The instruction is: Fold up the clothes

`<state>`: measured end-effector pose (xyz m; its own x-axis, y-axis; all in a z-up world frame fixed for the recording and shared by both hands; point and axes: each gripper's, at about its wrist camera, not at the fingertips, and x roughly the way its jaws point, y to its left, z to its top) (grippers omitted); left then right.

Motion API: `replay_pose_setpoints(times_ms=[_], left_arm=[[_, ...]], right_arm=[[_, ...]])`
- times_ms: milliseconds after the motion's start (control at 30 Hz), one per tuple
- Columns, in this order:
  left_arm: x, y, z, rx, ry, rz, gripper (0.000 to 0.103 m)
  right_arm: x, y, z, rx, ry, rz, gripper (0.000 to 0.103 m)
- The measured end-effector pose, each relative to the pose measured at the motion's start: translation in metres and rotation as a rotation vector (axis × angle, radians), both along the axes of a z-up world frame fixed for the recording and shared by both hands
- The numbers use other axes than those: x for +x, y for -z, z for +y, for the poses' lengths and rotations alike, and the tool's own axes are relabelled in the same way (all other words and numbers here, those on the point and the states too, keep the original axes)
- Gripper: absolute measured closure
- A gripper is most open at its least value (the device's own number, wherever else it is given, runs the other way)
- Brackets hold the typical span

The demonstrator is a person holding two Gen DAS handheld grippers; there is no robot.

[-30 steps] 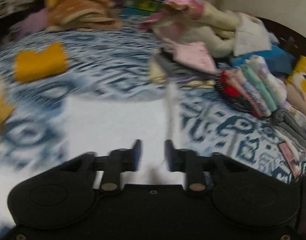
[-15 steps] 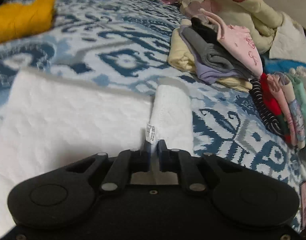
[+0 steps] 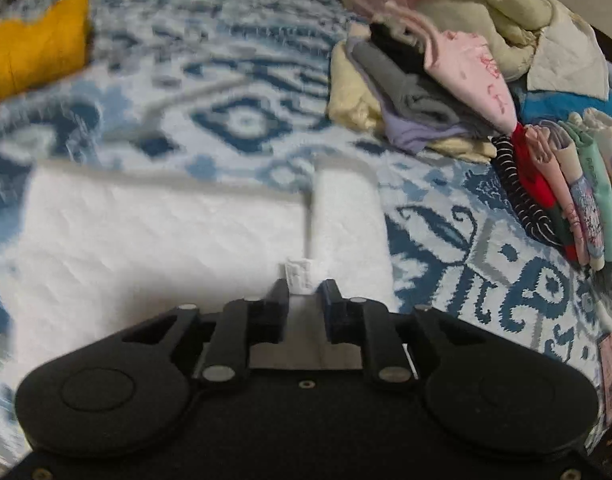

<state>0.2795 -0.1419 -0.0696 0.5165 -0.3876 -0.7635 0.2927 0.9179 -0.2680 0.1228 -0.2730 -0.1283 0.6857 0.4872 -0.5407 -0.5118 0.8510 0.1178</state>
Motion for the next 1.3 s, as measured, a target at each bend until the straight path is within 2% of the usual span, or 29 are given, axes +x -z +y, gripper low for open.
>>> replay_pose_setpoints(times_ms=[100,200,267,367,400,433,533,600,733,833,933,1100,1200,1267,1300], left_arm=[[0.0,-0.025,-0.007,-0.026,0.039,-0.074,0.089],[0.005,-0.036,-0.031,-0.033,0.123,-0.138,0.089],[0.012,-0.027,-0.045,0.033,0.149,-0.167,0.089],[0.035,0.018,-0.048,0.216,0.094,-0.122,0.088],[0.041,0.031,-0.044,0.224,0.073,-0.116,0.085],[0.042,0.036,-0.036,0.172,0.058,-0.122,0.085],[0.042,0.035,-0.035,0.174,0.065,-0.127,0.084],[0.043,0.037,-0.035,0.181,0.064,-0.133,0.08],[0.046,0.037,-0.028,0.138,0.063,-0.11,0.08],[0.036,0.02,-0.025,0.153,0.078,-0.119,0.079],[0.022,0.002,-0.02,0.175,0.091,-0.171,0.08],[0.012,-0.018,-0.03,0.156,0.145,-0.224,0.08],[0.02,-0.008,-0.045,0.165,0.176,-0.214,0.08],[0.033,0.017,-0.049,0.219,0.164,-0.149,0.079],[0.038,0.032,-0.048,0.238,0.156,-0.13,0.074]], right_arm=[[0.0,0.002,0.001,0.004,-0.002,-0.003,0.051],[0.002,0.004,0.001,0.012,-0.002,-0.006,0.051],[0.003,0.004,0.0,0.018,-0.003,-0.007,0.051],[0.005,0.005,-0.002,0.026,-0.005,-0.004,0.051],[0.006,0.006,-0.002,0.027,-0.006,-0.004,0.051],[0.006,0.006,-0.002,0.029,-0.008,-0.003,0.051],[0.008,0.008,-0.003,0.037,-0.014,-0.001,0.051],[0.008,0.009,-0.003,0.035,-0.014,-0.003,0.05],[0.007,0.01,-0.001,0.027,-0.011,-0.017,0.05],[0.005,0.009,0.0,0.02,-0.009,-0.031,0.05],[0.003,0.009,0.002,0.008,-0.006,-0.042,0.05],[0.002,0.008,0.003,-0.003,-0.006,-0.051,0.05],[0.002,0.008,0.003,-0.004,-0.006,-0.051,0.05],[0.003,0.009,0.001,0.002,-0.008,-0.044,0.05],[0.004,0.009,0.001,0.006,-0.009,-0.04,0.05]])
